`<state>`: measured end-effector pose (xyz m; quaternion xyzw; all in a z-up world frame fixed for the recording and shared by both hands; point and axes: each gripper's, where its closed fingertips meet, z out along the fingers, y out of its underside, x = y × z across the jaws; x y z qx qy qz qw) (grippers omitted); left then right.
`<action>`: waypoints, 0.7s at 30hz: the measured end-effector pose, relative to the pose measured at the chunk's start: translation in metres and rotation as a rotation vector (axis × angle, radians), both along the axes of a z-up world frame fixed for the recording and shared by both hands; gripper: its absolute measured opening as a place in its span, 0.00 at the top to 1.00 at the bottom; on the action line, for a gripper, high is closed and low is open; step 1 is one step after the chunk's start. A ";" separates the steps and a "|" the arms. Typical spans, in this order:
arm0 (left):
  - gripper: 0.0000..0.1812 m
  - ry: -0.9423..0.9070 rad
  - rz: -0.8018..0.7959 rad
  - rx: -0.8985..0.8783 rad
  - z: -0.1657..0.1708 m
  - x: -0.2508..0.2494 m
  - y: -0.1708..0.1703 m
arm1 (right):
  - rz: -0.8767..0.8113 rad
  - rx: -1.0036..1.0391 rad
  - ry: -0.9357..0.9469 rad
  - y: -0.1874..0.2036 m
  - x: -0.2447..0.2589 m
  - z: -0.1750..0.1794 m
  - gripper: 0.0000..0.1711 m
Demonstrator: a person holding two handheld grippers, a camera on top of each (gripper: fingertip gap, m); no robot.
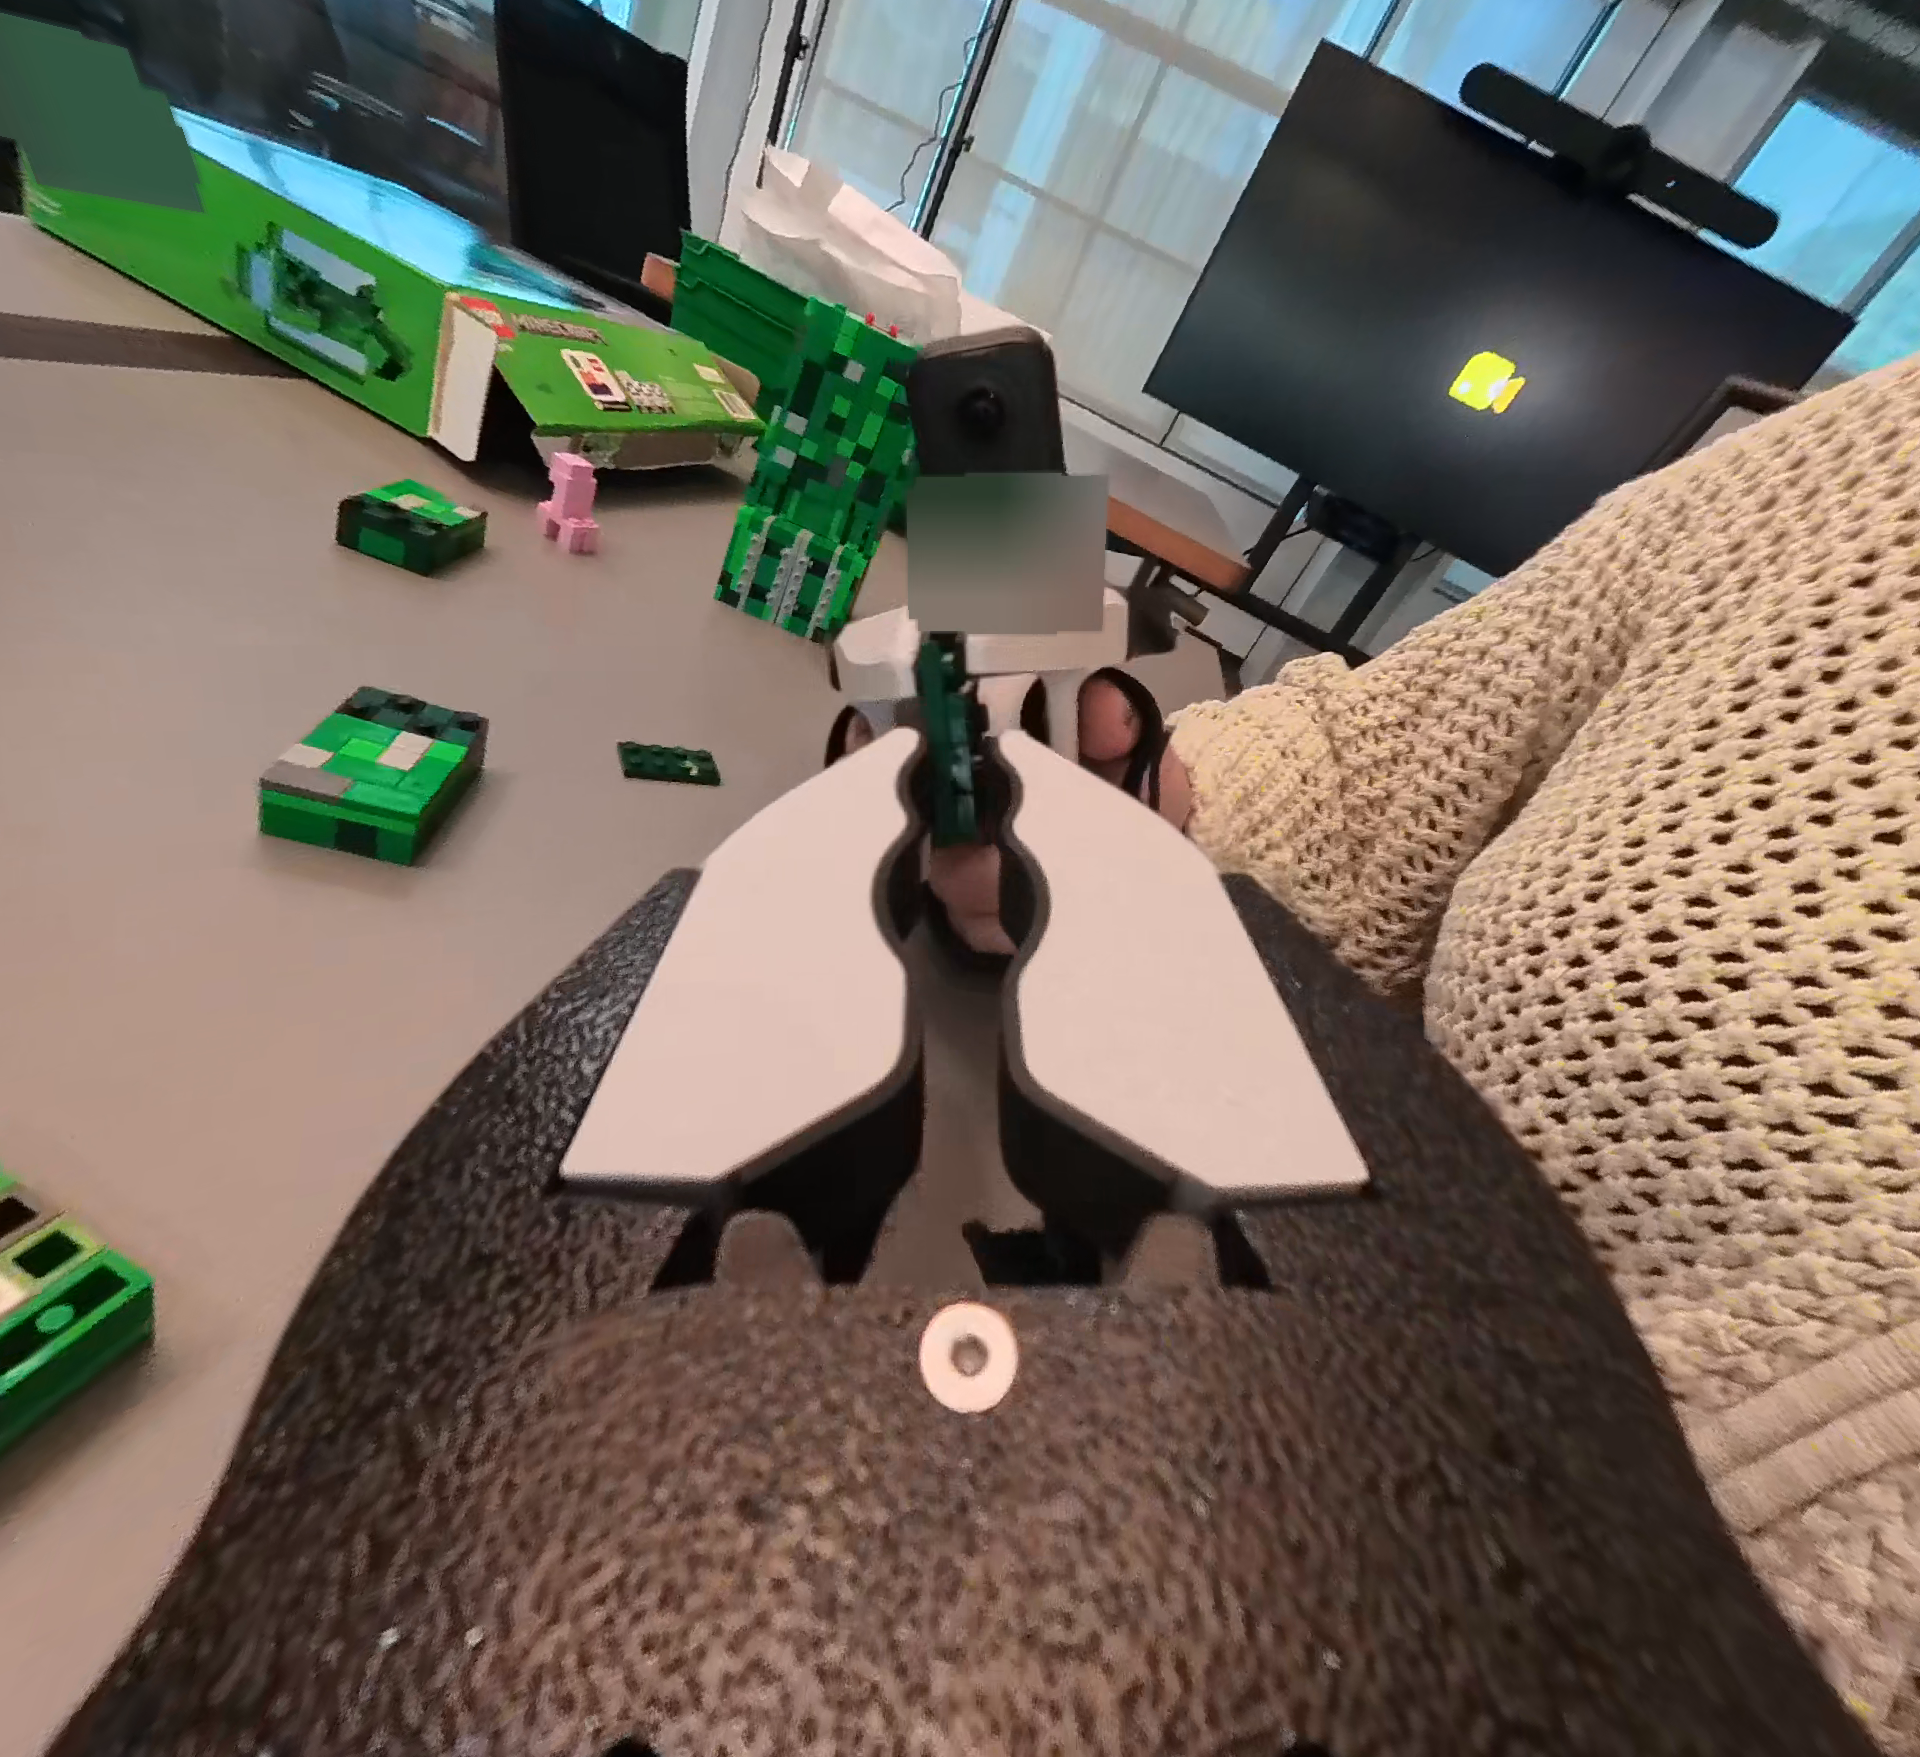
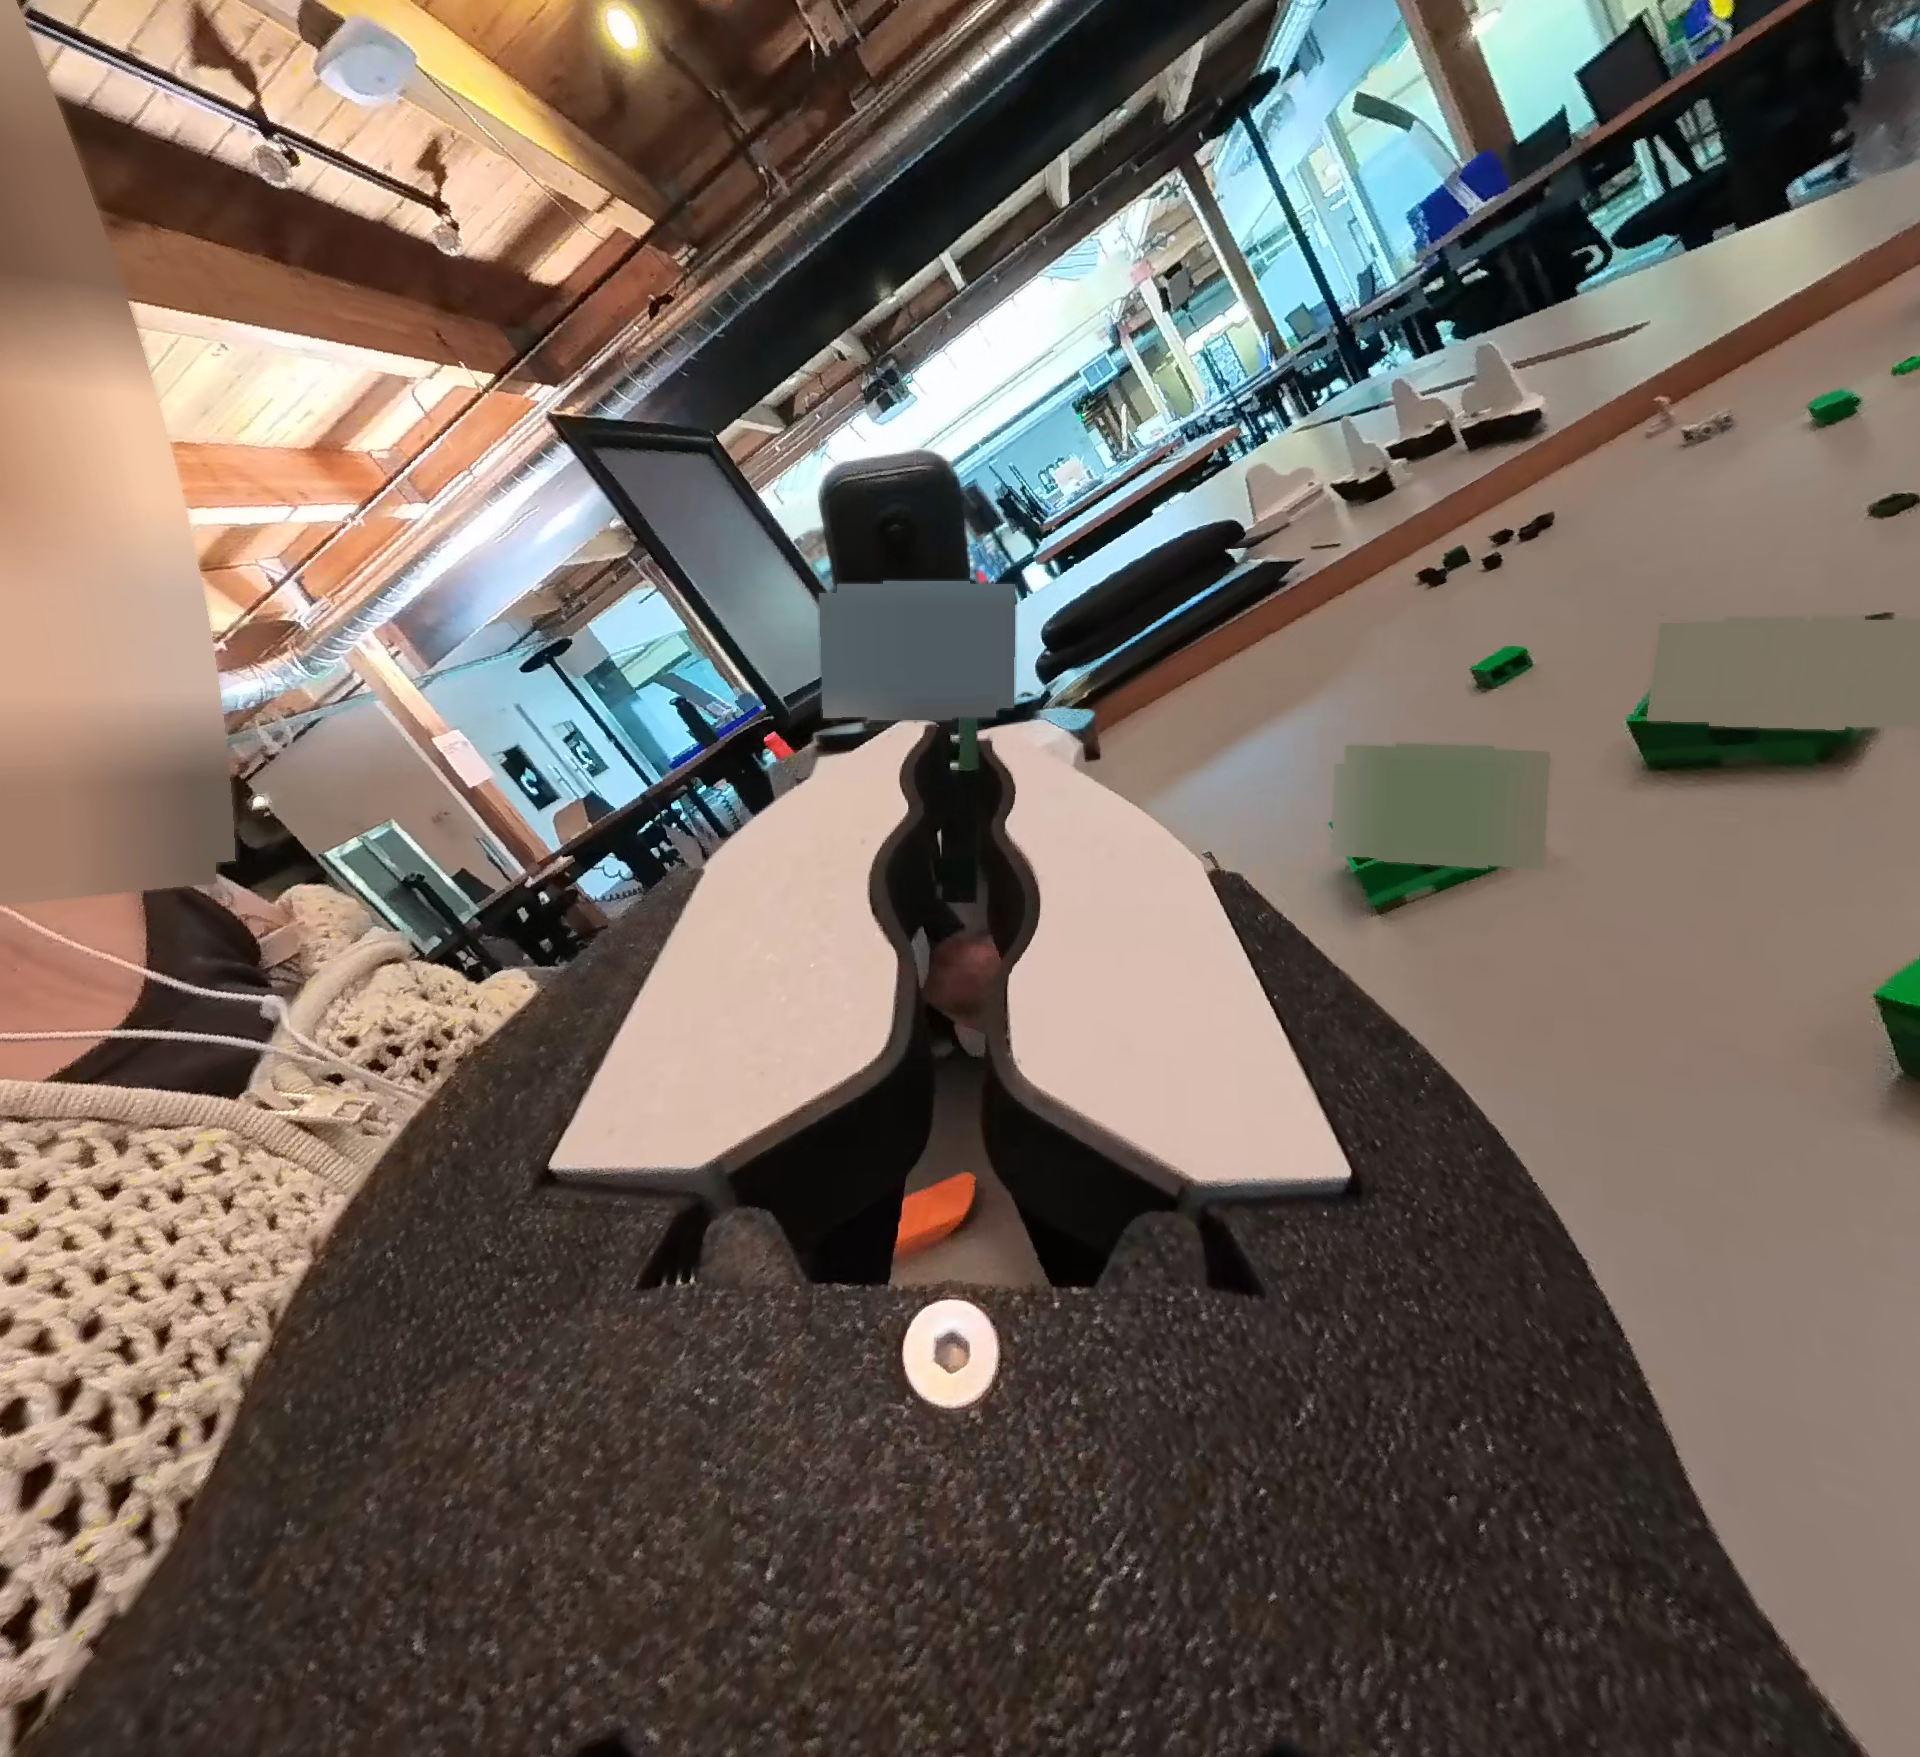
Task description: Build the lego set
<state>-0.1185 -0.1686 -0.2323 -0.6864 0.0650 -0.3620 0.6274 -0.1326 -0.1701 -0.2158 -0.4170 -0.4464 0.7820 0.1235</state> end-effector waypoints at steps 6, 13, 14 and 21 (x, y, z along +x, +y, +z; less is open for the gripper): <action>0.96 -0.071 -0.169 -0.140 -0.004 0.002 -0.010 | 0.008 0.092 0.007 -0.008 0.000 -0.006 0.97; 0.96 -0.046 -0.181 -0.257 -0.014 -0.013 -0.020 | -0.027 0.306 0.057 -0.014 0.000 -0.010 0.87; 0.96 -0.056 -0.142 -0.291 -0.018 -0.023 -0.023 | -0.030 0.381 0.076 -0.015 0.001 -0.010 0.83; 0.96 -0.393 0.061 -0.498 -0.049 -0.106 -0.064 | -0.112 0.781 0.017 0.002 -0.030 -0.026 0.82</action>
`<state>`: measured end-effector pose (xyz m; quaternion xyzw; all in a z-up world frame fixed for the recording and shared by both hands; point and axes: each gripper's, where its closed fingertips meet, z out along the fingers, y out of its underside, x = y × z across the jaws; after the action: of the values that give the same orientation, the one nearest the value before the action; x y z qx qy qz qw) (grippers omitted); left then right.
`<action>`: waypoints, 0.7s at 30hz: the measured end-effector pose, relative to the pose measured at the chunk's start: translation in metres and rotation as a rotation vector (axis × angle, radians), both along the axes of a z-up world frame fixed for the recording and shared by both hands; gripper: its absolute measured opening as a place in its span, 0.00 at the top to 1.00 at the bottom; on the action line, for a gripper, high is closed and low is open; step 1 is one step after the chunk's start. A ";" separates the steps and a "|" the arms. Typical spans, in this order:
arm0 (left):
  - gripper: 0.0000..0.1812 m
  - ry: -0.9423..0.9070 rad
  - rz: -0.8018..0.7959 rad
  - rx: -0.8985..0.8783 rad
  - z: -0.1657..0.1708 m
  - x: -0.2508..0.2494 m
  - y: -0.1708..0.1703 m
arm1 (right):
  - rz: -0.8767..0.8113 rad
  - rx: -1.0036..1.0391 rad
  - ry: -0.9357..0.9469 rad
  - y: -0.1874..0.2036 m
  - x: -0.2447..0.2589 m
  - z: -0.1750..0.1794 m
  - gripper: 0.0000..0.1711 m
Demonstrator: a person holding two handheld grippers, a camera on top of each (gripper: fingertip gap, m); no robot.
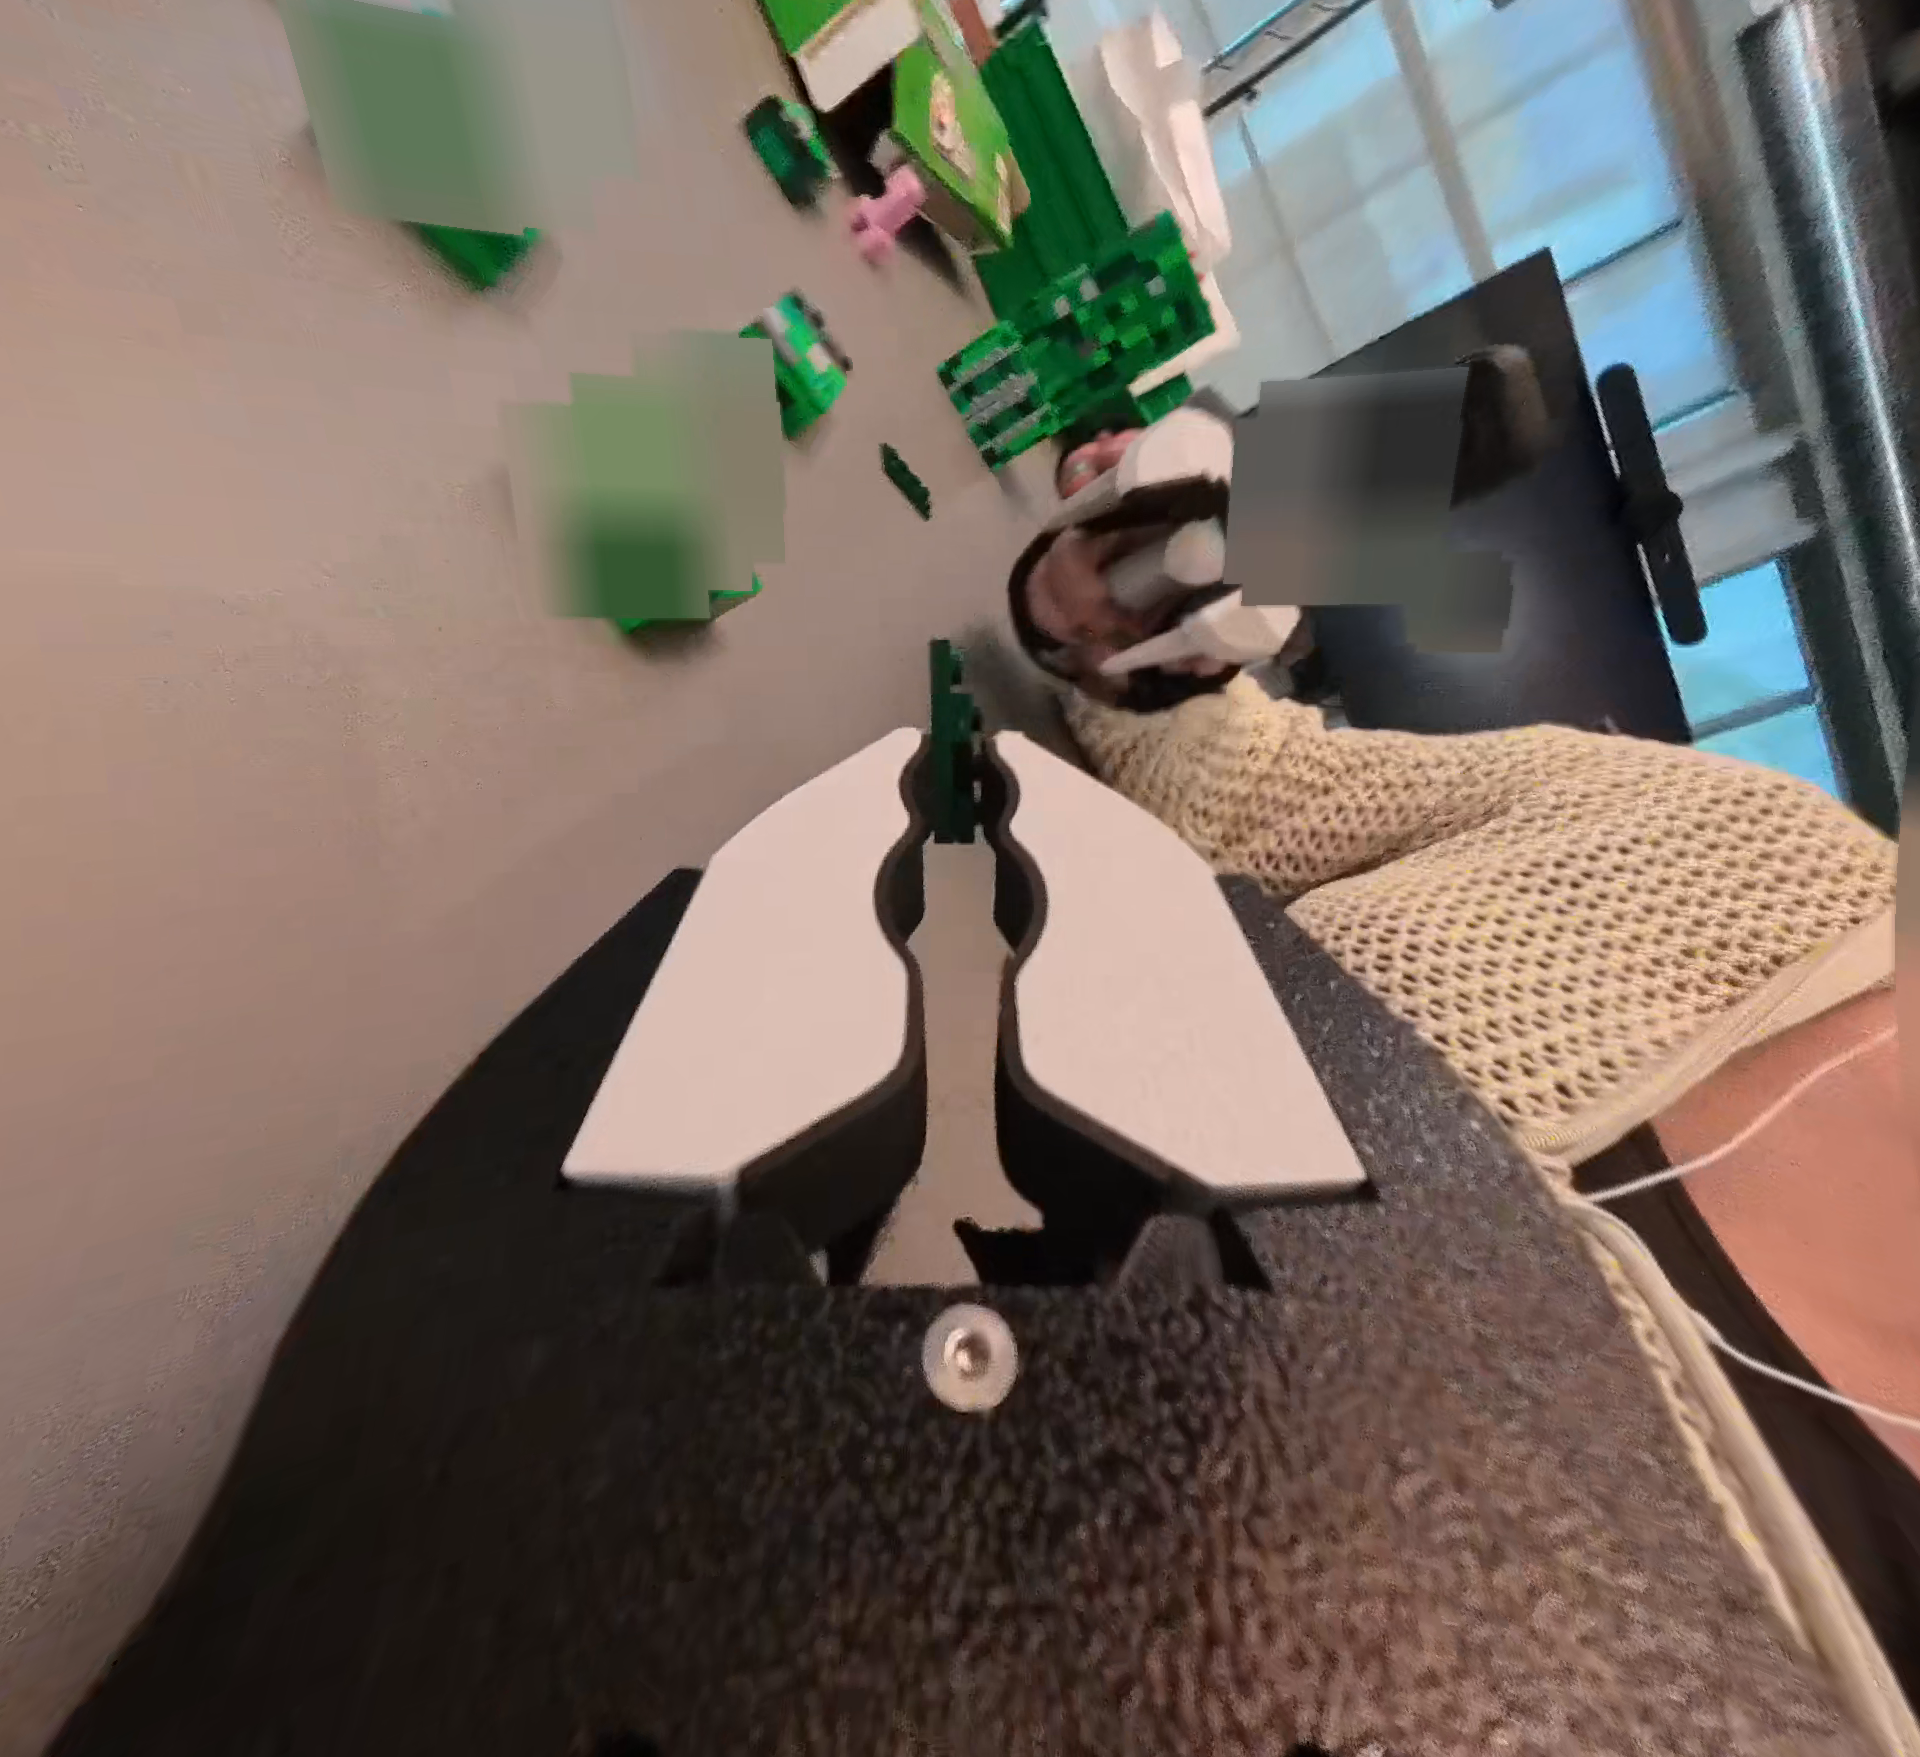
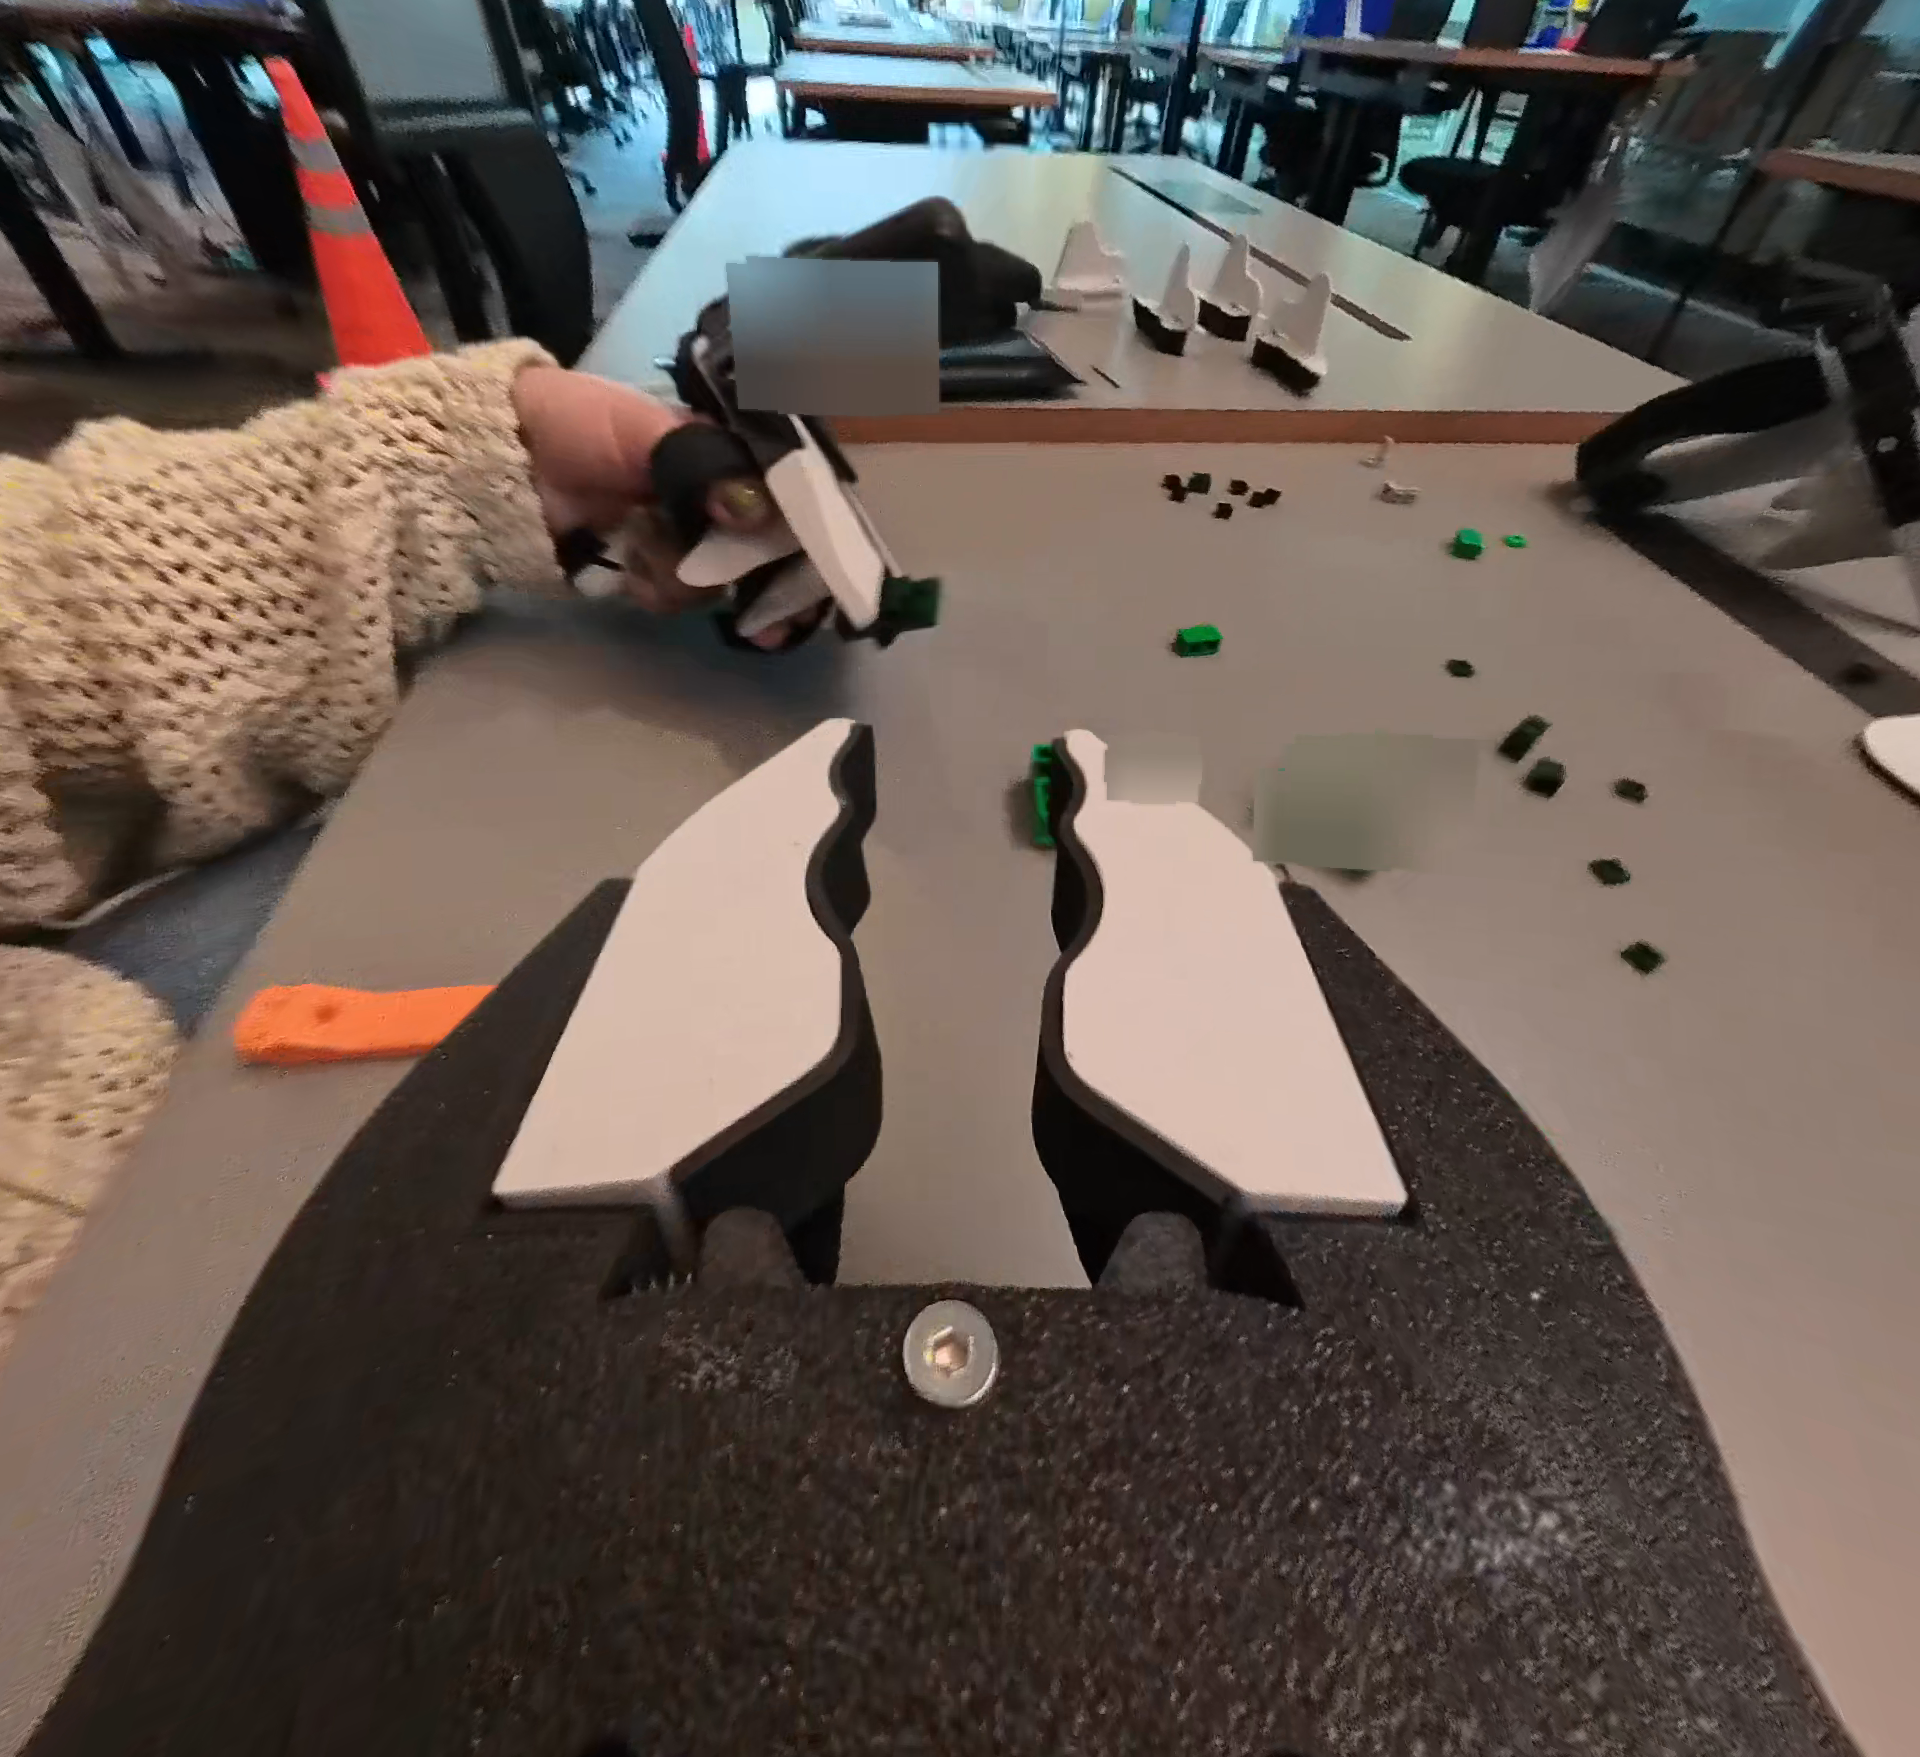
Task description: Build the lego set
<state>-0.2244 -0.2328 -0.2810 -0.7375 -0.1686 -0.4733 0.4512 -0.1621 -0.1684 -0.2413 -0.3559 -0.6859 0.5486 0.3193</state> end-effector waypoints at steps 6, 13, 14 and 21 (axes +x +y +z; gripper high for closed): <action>0.96 -0.119 -0.231 -0.125 -0.017 -0.015 -0.028 | 0.106 0.298 -0.016 -0.010 -0.088 0.011 0.82; 0.96 -0.158 -0.201 -0.082 -0.014 -0.049 -0.027 | 0.237 0.544 -0.120 -0.024 -0.230 -0.021 0.83; 0.96 -0.147 -0.192 -0.077 -0.014 -0.050 -0.027 | 0.255 0.542 -0.168 -0.027 -0.245 -0.031 0.84; 0.96 -0.147 -0.186 -0.067 -0.013 -0.050 -0.026 | 0.254 0.444 -0.407 -0.032 -0.305 -0.076 0.88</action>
<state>-0.2743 -0.2592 -0.2945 -0.7281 -0.1479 -0.5598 0.3668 -0.4667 -0.2005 -0.3175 -0.2916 -0.8775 0.3384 0.1744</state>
